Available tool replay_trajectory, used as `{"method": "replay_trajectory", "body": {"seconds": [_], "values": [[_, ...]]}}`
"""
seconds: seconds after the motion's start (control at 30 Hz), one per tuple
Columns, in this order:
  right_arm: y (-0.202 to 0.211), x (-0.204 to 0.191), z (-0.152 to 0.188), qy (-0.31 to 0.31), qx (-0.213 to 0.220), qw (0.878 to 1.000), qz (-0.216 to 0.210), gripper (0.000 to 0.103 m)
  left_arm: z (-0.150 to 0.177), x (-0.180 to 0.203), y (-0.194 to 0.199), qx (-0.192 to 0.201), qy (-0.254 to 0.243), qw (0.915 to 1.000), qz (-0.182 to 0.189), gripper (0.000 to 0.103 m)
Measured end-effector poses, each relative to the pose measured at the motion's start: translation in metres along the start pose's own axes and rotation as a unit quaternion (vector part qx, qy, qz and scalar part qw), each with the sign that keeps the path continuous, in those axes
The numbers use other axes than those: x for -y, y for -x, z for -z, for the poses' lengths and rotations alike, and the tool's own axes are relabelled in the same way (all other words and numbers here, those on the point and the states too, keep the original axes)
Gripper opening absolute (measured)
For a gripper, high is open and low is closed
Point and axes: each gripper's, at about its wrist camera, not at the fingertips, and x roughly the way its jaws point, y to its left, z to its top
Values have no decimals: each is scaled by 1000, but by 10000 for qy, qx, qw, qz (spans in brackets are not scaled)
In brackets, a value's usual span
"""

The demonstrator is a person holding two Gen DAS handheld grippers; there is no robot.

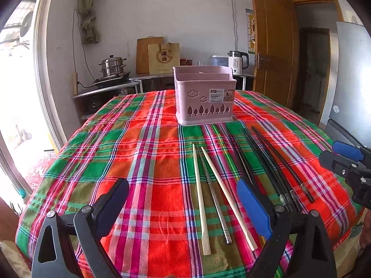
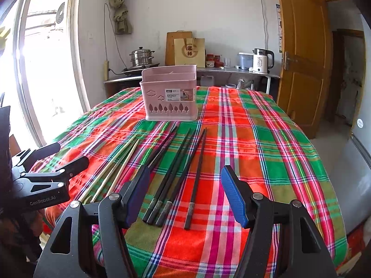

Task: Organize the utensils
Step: 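Grasp a light wooden chopstick with the left tool while the right tool grasps a black chopstick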

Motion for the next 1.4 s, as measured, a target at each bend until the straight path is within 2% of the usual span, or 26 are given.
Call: {"method": "replay_trajectory", "body": {"seconds": [0.1,0.27,0.3,0.37,0.43,0.53,0.63,0.73,0.9,1.23,1.4], "values": [[-11,-3,-4,58,-53,10000,-27,64,-3,-2,-17,-239,-92,9997,42,91],[-31,-2,-12,38,-209,9997,-111,64,-11,-17,-45,-597,122,9980,172,80],[-36,-2,-14,33,-248,9996,-108,64,-13,-20,-52,-672,130,9976,117,80],[-49,0,-17,22,-350,9993,-108,64,-17,-24,-65,-841,161,9960,254,80],[-62,1,-20,-7,-509,9986,-144,53,-18,-27,-78,-1074,215,9933,375,79],[-79,2,-25,30,-680,9975,-163,38,-18,-27,-94,-1288,150,9907,409,72],[-98,3,-31,20,-875,9959,-233,28,-19,-23,-106,-1477,137,9874,558,68],[-115,5,-34,-51,-1080,9938,-277,18,-22,-20,-110,-1565,78,9866,450,62],[-136,5,-38,-40,-1278,9914,-273,13,-26,-20,-116,-1603,45,9861,434,54],[-164,16,-48,-197,-1568,9872,-227,10,-38,-23,-128,-1685,26,9849,406,33],[-174,16,-51,-186,-1702,9850,-213,10,-43,-20,-134,-1722,-63,9841,427,29]]}}
